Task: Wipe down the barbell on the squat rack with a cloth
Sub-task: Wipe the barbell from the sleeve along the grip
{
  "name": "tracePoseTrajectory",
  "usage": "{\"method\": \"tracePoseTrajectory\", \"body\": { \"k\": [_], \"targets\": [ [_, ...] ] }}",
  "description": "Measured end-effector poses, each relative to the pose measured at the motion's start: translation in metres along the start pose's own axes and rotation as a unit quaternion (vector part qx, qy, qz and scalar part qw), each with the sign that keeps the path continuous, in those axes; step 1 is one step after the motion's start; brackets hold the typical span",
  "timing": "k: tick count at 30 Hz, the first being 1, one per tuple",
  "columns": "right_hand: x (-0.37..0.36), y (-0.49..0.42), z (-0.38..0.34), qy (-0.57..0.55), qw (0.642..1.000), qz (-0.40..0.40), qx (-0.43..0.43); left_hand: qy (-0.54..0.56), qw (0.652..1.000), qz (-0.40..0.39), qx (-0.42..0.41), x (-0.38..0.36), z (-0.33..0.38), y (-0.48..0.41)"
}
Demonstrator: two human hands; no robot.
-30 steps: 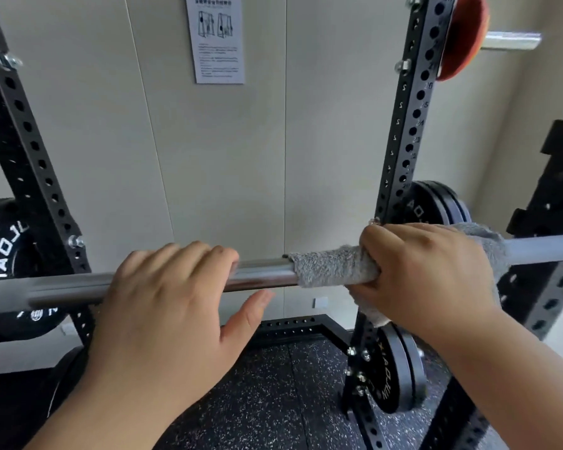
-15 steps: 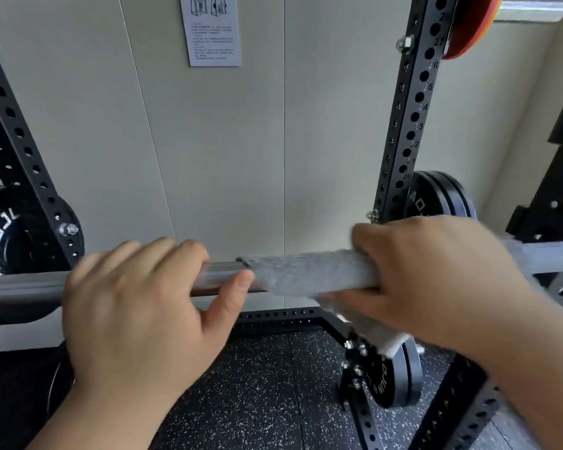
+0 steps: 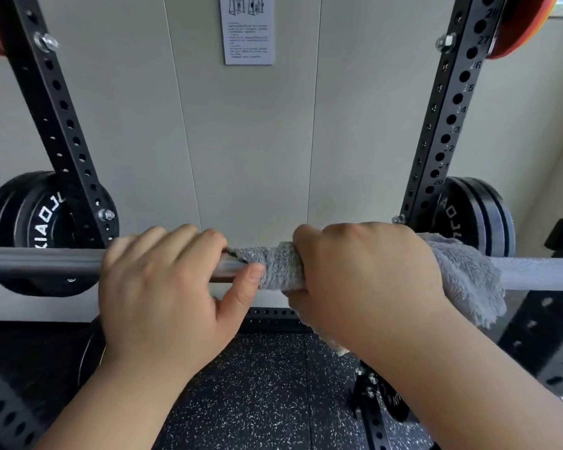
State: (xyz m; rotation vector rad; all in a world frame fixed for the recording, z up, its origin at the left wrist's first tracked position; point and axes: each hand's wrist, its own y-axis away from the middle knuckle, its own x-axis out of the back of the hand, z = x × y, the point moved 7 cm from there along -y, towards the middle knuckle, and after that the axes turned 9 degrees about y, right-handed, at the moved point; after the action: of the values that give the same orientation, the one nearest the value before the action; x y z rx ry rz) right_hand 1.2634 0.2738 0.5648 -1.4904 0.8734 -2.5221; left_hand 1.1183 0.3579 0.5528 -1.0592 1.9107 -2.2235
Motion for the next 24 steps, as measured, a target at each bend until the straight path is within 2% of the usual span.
{"method": "tracePoseTrajectory", "body": {
  "k": [5, 6, 8, 11, 13, 16, 19, 22, 24],
  "targets": [
    [0.010, 0.001, 0.007, -0.006, 0.999, 0.022, 0.041, 0.007, 0.998, -0.041, -0.040, 0.000, -0.005, 0.007],
    [0.011, -0.001, 0.008, -0.010, 0.999, 0.003, 0.050, 0.007, 0.997, -0.059, -0.050, 0.001, -0.007, 0.009],
    [0.014, -0.004, 0.009, -0.035, 0.997, -0.050, 0.046, 0.010, 0.993, -0.095, -0.070, 0.002, -0.012, 0.012],
    [0.022, -0.009, -0.001, -0.023, 0.999, -0.026, 0.018, 0.016, 0.988, -0.125, -0.091, 0.006, -0.016, 0.014],
    [0.022, -0.016, -0.022, -0.012, 1.000, 0.013, 0.013, 0.019, 0.988, -0.132, -0.073, 0.011, -0.025, 0.013],
    [0.012, -0.025, -0.053, 0.022, 1.000, 0.003, 0.017, 0.020, 0.991, -0.133, -0.022, 0.021, -0.049, 0.008],
    [0.011, -0.024, -0.052, 0.007, 1.000, 0.020, 0.012, 0.028, 0.991, -0.131, -0.022, 0.026, -0.065, 0.005],
    [0.013, -0.018, -0.051, 0.021, 0.998, 0.006, 0.051, 0.027, 0.992, -0.123, -0.018, 0.032, -0.082, 0.003],
    [0.011, -0.020, -0.050, 0.031, 0.999, 0.008, 0.036, 0.029, 0.993, -0.118, -0.013, 0.035, -0.092, 0.003]
  ]
}}
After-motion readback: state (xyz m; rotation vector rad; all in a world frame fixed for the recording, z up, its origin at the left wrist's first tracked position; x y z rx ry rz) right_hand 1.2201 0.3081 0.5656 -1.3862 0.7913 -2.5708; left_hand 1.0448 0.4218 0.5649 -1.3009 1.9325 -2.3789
